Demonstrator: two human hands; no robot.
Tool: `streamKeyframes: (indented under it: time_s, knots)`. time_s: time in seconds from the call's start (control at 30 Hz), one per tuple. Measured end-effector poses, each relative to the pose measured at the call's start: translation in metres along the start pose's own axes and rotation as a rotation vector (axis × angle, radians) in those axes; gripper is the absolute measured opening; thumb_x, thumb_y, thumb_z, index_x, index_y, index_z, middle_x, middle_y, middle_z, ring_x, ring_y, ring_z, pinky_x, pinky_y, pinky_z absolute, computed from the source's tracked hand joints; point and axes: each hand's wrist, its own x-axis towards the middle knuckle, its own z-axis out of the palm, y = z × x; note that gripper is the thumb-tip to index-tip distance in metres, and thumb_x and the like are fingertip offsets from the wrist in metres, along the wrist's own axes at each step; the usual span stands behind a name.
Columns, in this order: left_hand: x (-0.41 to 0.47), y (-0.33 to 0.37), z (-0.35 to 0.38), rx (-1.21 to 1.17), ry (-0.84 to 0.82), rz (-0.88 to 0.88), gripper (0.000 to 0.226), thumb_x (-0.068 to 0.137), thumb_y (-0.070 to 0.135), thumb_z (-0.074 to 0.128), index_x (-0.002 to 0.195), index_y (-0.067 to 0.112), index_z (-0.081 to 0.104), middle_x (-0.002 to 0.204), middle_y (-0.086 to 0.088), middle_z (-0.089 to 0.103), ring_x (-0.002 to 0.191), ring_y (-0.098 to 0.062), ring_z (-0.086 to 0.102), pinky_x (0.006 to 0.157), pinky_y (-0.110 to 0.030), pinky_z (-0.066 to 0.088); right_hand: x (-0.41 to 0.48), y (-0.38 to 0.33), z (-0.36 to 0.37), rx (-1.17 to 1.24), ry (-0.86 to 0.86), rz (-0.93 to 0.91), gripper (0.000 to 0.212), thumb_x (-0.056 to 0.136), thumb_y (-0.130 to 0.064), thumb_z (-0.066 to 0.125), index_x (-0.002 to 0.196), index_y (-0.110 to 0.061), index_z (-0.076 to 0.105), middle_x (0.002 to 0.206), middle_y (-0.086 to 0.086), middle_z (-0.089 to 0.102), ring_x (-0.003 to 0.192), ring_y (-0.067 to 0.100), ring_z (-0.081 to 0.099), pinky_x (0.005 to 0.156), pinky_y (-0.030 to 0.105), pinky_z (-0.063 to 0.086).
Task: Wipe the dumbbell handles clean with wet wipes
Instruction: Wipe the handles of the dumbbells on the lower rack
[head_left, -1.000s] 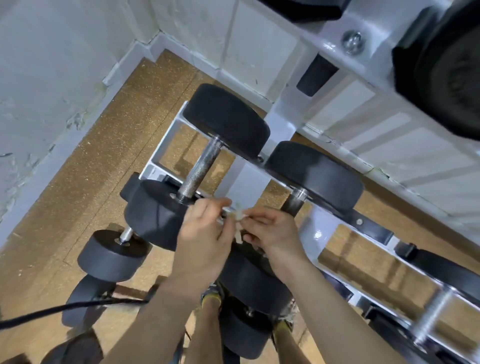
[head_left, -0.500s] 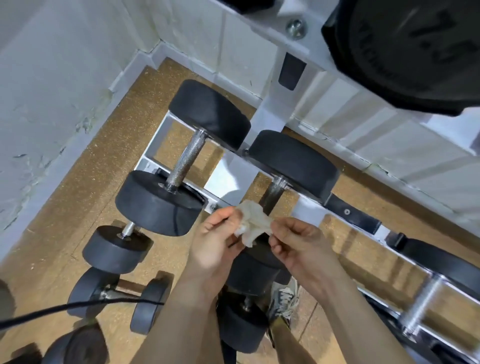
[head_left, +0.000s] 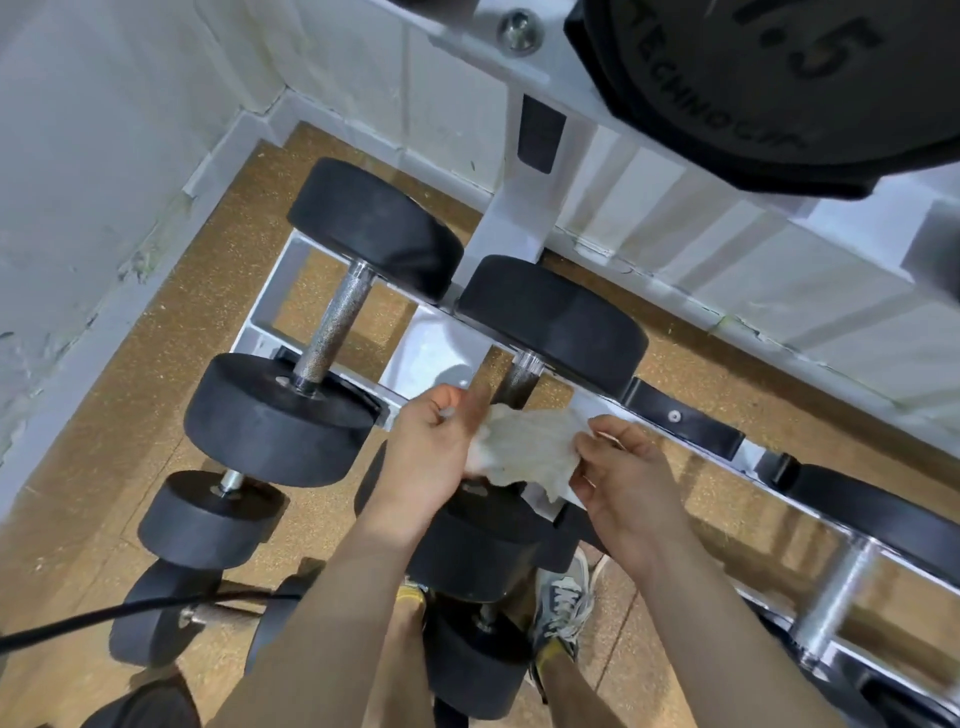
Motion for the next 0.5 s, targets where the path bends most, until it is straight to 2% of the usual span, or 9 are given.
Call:
streamKeyframes:
  time_s: [0.07, 0.13, 0.17, 0.2, 0.27, 0.33, 0.37, 0.43, 0.5]
  knots:
    - [0.019, 0.006, 0.008, -0.172, -0.024, -0.128, 0.042, 0.097, 0.047, 0.051, 0.073, 0.013, 0.059, 0.057, 0.004, 0.057, 0.052, -0.011, 0.054, 0.053, -0.024, 0.047, 0.014, 0.0, 0.002, -0.01, 0.06, -0.043, 0.024, 0.089, 0.009, 0.057, 0.08, -0.014, 0.059, 0.085, 0.01, 0.061, 0.074, 0.02, 0.06, 0.067, 0.028, 0.05]
    - [0.037, 0.013, 0.014, -0.422, -0.044, -0.295, 0.034, 0.099, 0.044, 0.049, 0.086, 0.015, 0.063, 0.07, -0.002, 0.065, 0.053, -0.011, 0.06, 0.051, -0.023, 0.048, 0.029, 0.0, 0.006, -0.02, 0.173, -0.094, 0.029, 0.086, 0.01, 0.059, 0.071, -0.015, 0.06, 0.076, 0.005, 0.06, 0.07, 0.018, 0.056, 0.064, 0.024, 0.048]
    - [0.047, 0.011, 0.016, -0.453, -0.046, -0.327, 0.031, 0.099, 0.043, 0.049, 0.096, 0.015, 0.063, 0.08, -0.005, 0.068, 0.059, -0.013, 0.062, 0.052, -0.024, 0.048, 0.036, 0.001, 0.009, -0.045, 0.234, -0.121, 0.031, 0.085, 0.01, 0.061, 0.068, -0.016, 0.06, 0.074, 0.003, 0.06, 0.072, 0.018, 0.055, 0.067, 0.025, 0.049]
    - [0.055, 0.008, 0.018, -0.419, -0.037, -0.333, 0.029, 0.099, 0.042, 0.05, 0.107, 0.016, 0.061, 0.091, -0.009, 0.068, 0.069, -0.016, 0.065, 0.055, -0.026, 0.049, 0.041, 0.004, 0.012, -0.086, 0.283, -0.135, 0.029, 0.085, 0.008, 0.062, 0.07, -0.017, 0.061, 0.076, 0.002, 0.062, 0.075, 0.018, 0.056, 0.072, 0.028, 0.05]
    - [0.063, -0.001, 0.02, -0.209, 0.008, -0.279, 0.032, 0.096, 0.04, 0.055, 0.122, 0.022, 0.052, 0.107, -0.009, 0.066, 0.09, -0.022, 0.066, 0.067, -0.031, 0.053, 0.044, 0.015, 0.017, -0.185, 0.337, -0.117, 0.016, 0.089, -0.002, 0.062, 0.087, -0.016, 0.067, 0.092, 0.001, 0.065, 0.084, 0.015, 0.058, 0.089, 0.033, 0.05]
    - [0.064, -0.01, 0.023, 0.003, 0.038, -0.136, 0.035, 0.092, 0.034, 0.063, 0.123, 0.026, 0.048, 0.108, -0.004, 0.064, 0.097, -0.021, 0.064, 0.084, -0.035, 0.052, 0.037, 0.027, 0.023, -0.246, 0.313, -0.109, 0.016, 0.093, -0.011, 0.061, 0.107, -0.016, 0.068, 0.107, -0.002, 0.064, 0.091, 0.01, 0.057, 0.098, 0.032, 0.046]
    - [0.061, -0.012, 0.025, 0.076, 0.049, -0.052, 0.031, 0.09, 0.03, 0.065, 0.117, 0.027, 0.049, 0.103, -0.001, 0.064, 0.093, -0.019, 0.064, 0.083, -0.034, 0.052, 0.034, 0.031, 0.028, -0.264, 0.273, -0.136, 0.019, 0.094, -0.015, 0.06, 0.111, -0.016, 0.067, 0.109, -0.005, 0.064, 0.093, 0.008, 0.057, 0.097, 0.027, 0.045]
    - [0.057, -0.018, 0.027, 0.225, 0.074, 0.098, 0.022, 0.088, 0.023, 0.068, 0.104, 0.027, 0.054, 0.097, 0.003, 0.063, 0.088, -0.018, 0.064, 0.076, -0.029, 0.049, 0.034, 0.03, 0.043, -0.283, 0.199, -0.205, 0.017, 0.095, -0.019, 0.06, 0.109, -0.016, 0.068, 0.1, -0.01, 0.065, 0.089, 0.002, 0.057, 0.081, 0.01, 0.043]
    - [0.058, -0.023, 0.027, 0.429, 0.1, 0.218, 0.015, 0.089, 0.021, 0.065, 0.103, 0.027, 0.064, 0.111, 0.0, 0.061, 0.103, -0.02, 0.059, 0.081, -0.018, 0.04, 0.041, 0.024, 0.06, -0.285, 0.169, -0.251, 0.011, 0.094, -0.019, 0.061, 0.091, -0.014, 0.07, 0.079, -0.012, 0.064, 0.072, -0.001, 0.057, 0.063, 0.004, 0.044]
